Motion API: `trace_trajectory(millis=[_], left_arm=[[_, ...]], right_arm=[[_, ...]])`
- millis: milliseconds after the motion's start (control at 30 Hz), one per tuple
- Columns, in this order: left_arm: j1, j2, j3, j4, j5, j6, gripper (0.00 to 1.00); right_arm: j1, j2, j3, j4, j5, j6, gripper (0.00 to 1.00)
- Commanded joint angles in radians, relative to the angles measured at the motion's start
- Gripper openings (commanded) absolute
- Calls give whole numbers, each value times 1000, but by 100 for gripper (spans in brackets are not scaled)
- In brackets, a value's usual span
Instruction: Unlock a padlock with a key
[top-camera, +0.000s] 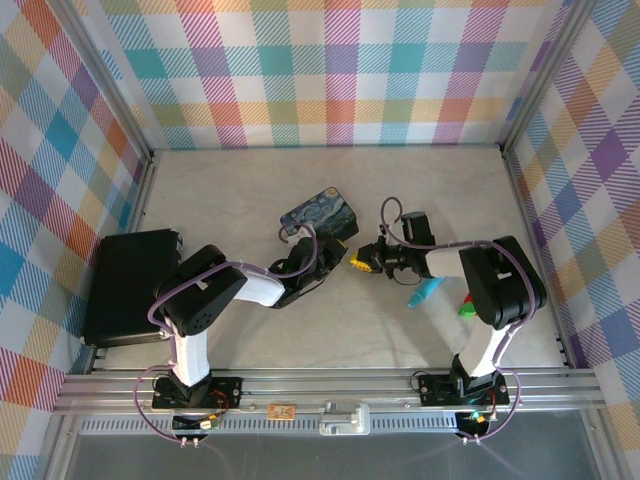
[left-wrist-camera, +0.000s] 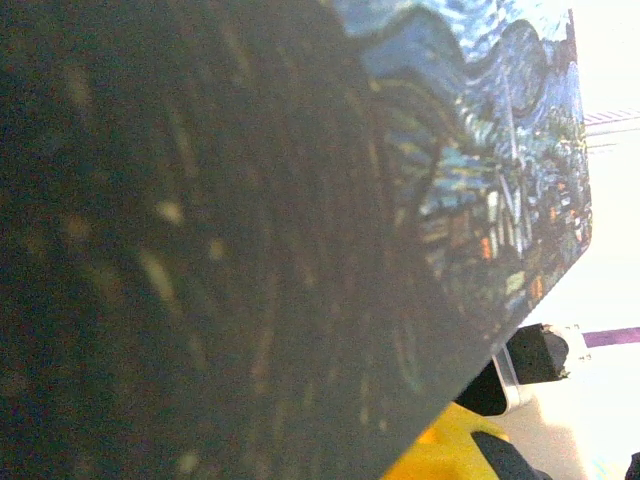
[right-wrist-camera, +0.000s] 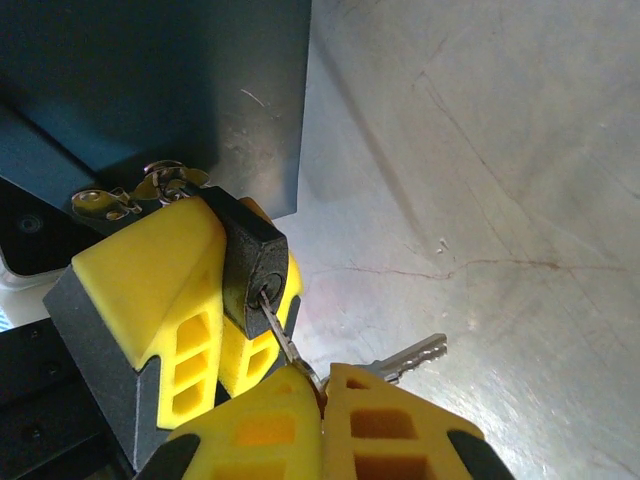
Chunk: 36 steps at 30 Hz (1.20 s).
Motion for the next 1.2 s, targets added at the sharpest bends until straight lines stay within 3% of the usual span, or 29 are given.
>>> trace_trajectory(millis=[0,500,667,900,1167], left_arm=[[-1,-31,28,5,-70,28,0],[-1,-26,48,-5,-125,60,0],[-1,-5,61,21,-81,66,0],[-4,18,59,106,129,34,0],[-38,-43,28,74,295,39,0]], right_arm=[[-4,-52,-22,-55,-3,1,0],[-11,-157,-43,-85,-36,173,0],[-9,-149,21,-159,2,36,0],[-15,-49,246,-433,34,-388,0],[-50,135,402,-454,-67,-425,0]])
